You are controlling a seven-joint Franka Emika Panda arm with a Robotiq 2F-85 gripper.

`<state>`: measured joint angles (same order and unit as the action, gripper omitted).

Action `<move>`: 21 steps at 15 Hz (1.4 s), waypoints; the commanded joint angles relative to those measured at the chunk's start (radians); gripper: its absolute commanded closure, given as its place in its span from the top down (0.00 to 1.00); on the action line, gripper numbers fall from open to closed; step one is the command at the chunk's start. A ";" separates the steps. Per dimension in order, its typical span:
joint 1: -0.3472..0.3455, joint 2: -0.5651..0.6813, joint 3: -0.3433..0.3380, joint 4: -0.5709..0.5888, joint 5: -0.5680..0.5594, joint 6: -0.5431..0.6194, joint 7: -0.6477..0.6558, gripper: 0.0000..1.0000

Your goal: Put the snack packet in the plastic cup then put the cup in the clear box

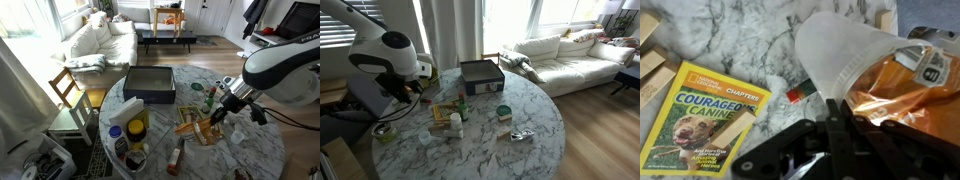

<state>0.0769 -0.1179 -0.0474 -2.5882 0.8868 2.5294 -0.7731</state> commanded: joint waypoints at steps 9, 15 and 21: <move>-0.029 -0.093 -0.007 0.182 -0.118 -0.095 0.118 0.01; 0.007 -0.020 0.035 0.287 -0.102 -0.058 0.241 0.01; 0.043 0.058 0.097 0.310 -0.064 0.045 0.275 0.01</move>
<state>0.1042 -0.1045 0.0269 -2.2956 0.7986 2.4959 -0.5099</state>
